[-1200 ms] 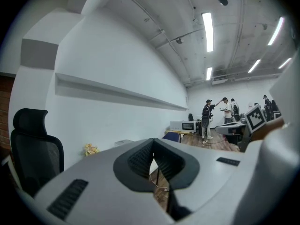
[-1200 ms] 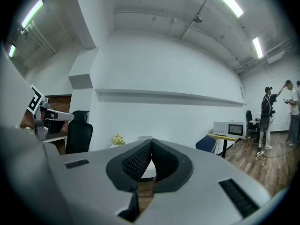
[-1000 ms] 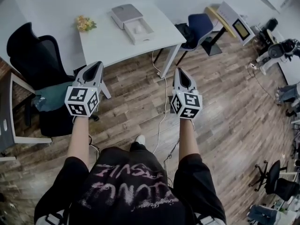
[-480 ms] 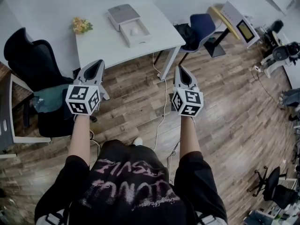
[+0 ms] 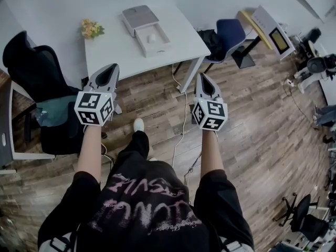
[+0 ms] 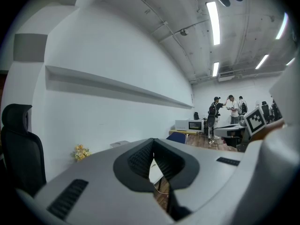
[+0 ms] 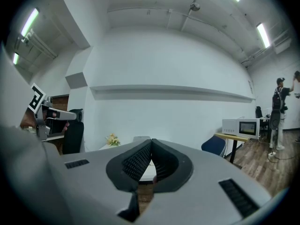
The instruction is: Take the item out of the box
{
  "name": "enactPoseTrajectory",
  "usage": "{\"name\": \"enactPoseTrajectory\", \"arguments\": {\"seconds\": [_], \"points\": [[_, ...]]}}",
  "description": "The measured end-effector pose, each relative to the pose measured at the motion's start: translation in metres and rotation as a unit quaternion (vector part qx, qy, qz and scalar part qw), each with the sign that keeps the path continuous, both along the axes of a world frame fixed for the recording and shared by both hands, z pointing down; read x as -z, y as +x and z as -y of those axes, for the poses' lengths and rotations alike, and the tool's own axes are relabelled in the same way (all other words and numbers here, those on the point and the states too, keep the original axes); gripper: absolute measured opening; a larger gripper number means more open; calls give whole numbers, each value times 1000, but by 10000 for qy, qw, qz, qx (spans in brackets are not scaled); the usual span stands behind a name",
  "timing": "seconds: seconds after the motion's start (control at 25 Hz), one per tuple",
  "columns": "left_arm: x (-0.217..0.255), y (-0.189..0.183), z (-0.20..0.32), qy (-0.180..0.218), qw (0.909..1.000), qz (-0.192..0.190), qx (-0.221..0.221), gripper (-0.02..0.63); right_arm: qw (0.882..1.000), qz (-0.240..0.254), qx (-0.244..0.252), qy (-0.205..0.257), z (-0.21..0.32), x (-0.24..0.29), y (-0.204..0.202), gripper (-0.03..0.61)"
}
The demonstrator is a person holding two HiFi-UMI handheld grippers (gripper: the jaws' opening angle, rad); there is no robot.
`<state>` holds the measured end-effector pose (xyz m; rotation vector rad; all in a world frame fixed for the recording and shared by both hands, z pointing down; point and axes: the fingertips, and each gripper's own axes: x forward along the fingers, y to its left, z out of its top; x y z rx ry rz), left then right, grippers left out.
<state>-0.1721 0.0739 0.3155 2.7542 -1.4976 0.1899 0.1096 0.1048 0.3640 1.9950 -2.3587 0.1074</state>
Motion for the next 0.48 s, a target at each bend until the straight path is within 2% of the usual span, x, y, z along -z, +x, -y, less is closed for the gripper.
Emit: {"name": "enactPoseTrajectory", "arguments": {"seconds": [0.48], "points": [[-20, 14, 86, -127, 9999, -74, -51, 2, 9999, -109, -1, -76, 85, -10, 10, -2]]}}
